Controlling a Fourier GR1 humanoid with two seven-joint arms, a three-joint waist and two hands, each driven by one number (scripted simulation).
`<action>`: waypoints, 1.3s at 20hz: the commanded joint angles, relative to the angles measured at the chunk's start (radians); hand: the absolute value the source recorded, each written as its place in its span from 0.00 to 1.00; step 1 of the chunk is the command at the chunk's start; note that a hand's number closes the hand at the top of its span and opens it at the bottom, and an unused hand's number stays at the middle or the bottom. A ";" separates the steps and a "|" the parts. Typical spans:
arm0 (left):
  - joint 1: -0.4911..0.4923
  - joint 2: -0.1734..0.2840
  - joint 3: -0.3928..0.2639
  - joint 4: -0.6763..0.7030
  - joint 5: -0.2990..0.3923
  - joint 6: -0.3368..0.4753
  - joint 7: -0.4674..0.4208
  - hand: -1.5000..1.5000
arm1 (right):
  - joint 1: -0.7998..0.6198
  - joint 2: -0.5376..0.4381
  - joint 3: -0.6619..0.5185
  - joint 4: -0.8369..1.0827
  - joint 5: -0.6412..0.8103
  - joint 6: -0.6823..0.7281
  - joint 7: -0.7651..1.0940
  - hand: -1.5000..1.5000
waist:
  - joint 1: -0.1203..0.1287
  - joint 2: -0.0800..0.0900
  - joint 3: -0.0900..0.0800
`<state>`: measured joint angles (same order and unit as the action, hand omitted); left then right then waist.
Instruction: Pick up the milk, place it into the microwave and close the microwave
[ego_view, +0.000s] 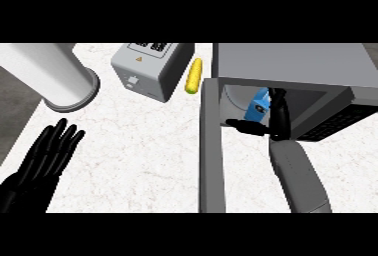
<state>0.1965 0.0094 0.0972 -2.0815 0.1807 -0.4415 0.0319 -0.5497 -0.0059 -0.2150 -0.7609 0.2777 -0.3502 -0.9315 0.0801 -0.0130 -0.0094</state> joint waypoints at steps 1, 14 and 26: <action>0.000 -0.008 -0.028 0.039 -0.008 -0.013 -0.001 0.00 | -0.100 -0.037 -0.067 0.139 -0.086 0.135 0.229 0.00 | -0.019 0.037 0.010; -0.120 0.034 -0.164 0.224 -0.170 -0.108 -0.089 1.00 | -0.061 -0.009 -0.083 0.259 -0.157 0.224 0.137 0.00 | -0.071 0.017 0.010; -0.160 0.000 -0.372 0.393 -0.399 -0.058 -0.119 1.00 | 0.396 -0.029 0.078 -0.326 -0.179 0.397 0.279 0.00 | -0.104 0.007 0.008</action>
<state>0.0522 0.0093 -0.2000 -1.7389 -0.1603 -0.4803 -0.0956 -0.2694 -0.0271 -0.1710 -0.9618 0.1018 0.0078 -0.6644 -0.0170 -0.0046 -0.0010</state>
